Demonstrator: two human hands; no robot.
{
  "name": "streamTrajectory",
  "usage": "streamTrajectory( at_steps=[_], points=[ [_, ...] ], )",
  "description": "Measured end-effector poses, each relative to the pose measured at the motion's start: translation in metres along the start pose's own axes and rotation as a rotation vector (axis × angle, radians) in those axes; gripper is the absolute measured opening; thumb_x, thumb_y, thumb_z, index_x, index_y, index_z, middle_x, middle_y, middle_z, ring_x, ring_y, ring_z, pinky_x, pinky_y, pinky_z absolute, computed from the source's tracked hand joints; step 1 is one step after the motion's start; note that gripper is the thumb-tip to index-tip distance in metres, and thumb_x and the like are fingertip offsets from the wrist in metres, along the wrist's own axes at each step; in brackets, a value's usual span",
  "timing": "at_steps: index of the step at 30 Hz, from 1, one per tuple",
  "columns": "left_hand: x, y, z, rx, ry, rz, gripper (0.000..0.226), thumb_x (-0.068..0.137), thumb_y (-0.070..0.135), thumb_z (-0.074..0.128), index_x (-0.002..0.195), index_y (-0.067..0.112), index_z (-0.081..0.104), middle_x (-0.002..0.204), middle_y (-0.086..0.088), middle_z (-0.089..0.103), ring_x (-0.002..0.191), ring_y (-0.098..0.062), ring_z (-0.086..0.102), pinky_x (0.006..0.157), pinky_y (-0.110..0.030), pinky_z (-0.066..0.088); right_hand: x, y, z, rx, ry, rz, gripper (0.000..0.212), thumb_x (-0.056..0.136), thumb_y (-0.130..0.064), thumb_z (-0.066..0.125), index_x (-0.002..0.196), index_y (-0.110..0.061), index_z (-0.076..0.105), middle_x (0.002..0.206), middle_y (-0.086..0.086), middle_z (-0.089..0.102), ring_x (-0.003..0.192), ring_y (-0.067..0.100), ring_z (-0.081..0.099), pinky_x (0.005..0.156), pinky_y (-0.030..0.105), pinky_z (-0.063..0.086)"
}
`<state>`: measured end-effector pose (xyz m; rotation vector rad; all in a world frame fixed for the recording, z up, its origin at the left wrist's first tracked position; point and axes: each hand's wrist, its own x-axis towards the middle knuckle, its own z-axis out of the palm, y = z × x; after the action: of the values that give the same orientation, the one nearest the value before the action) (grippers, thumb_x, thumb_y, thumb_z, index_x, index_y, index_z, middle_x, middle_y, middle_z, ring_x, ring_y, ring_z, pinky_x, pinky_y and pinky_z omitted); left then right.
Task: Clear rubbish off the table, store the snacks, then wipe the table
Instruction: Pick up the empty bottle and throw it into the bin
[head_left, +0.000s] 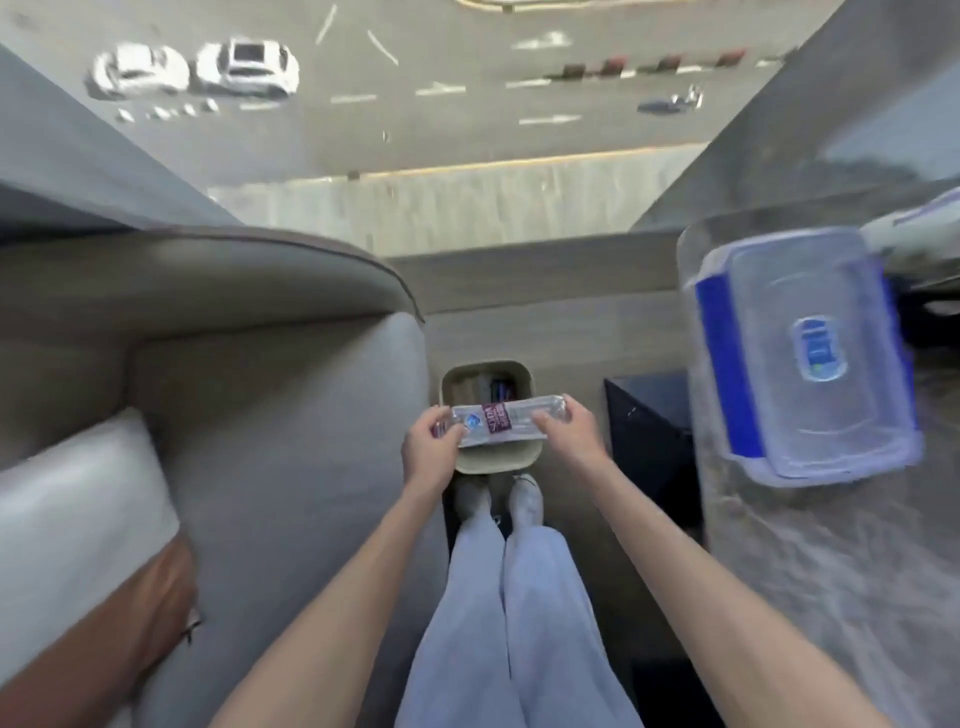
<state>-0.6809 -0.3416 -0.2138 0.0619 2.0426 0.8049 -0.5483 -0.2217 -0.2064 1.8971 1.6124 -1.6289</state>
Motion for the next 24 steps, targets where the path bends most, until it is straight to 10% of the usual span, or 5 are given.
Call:
streamTrajectory(
  at_steps=[8, 17, 24],
  points=[
    [0.181, -0.127, 0.091, 0.181, -0.168, -0.066, 0.056, 0.09, 0.022, 0.059, 0.142, 0.009, 0.043, 0.144, -0.01, 0.05, 0.129, -0.024, 0.05, 0.1, -0.023, 0.037, 0.195, 0.103, 0.09, -0.437, -0.035, -0.033, 0.046, 0.095, -0.036, 0.053, 0.129, -0.007, 0.045, 0.13, 0.019, 0.059, 0.119, 0.037, 0.056, 0.098, 0.043, 0.046],
    [0.292, -0.216, 0.165, 0.04, -0.189, -0.204, 0.066, 0.088, 0.017, 0.056, 0.148, 0.01, 0.031, 0.145, -0.008, 0.048, 0.128, -0.023, 0.049, 0.11, -0.033, 0.038, 0.301, 0.175, 0.169, -0.722, 0.215, -0.346, 0.058, 0.097, -0.026, 0.05, 0.147, -0.009, 0.026, 0.136, 0.015, 0.049, 0.123, 0.034, 0.05, 0.097, 0.044, 0.044],
    [0.277, -0.219, 0.168, -0.033, -0.262, -0.295, 0.061, 0.088, 0.01, 0.052, 0.146, 0.015, 0.036, 0.137, -0.007, 0.052, 0.12, -0.029, 0.055, 0.106, -0.038, 0.044, 0.293, 0.175, 0.164, -0.877, 0.052, -0.323, 0.062, 0.097, -0.026, 0.05, 0.151, -0.017, 0.021, 0.141, 0.012, 0.042, 0.125, 0.034, 0.046, 0.096, 0.046, 0.044]
  ],
)
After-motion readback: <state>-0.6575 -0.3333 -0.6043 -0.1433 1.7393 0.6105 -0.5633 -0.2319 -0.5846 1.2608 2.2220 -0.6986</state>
